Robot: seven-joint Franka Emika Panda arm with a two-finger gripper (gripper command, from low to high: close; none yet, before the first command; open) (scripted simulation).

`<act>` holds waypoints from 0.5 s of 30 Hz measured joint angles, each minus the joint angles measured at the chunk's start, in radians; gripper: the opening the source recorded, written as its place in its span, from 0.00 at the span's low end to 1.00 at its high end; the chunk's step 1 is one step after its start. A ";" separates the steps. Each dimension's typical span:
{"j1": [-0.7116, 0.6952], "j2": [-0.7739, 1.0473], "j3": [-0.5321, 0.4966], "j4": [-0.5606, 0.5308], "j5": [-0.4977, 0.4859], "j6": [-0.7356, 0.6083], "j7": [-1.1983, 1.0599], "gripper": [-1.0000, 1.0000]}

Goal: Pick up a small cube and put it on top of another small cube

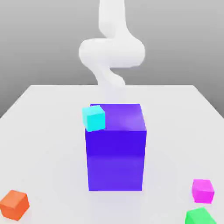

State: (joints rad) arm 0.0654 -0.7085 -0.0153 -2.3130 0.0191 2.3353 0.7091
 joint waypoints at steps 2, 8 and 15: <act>0.051 0.077 -0.009 -0.011 0.019 0.030 -0.079 0.50; 0.185 0.298 -0.020 -0.042 0.071 0.113 -0.301 0.50; 0.303 0.552 0.010 -0.078 0.110 0.211 -0.543 0.50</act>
State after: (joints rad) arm 0.3681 -0.1569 -0.0057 -2.3906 0.1286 2.5461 0.1659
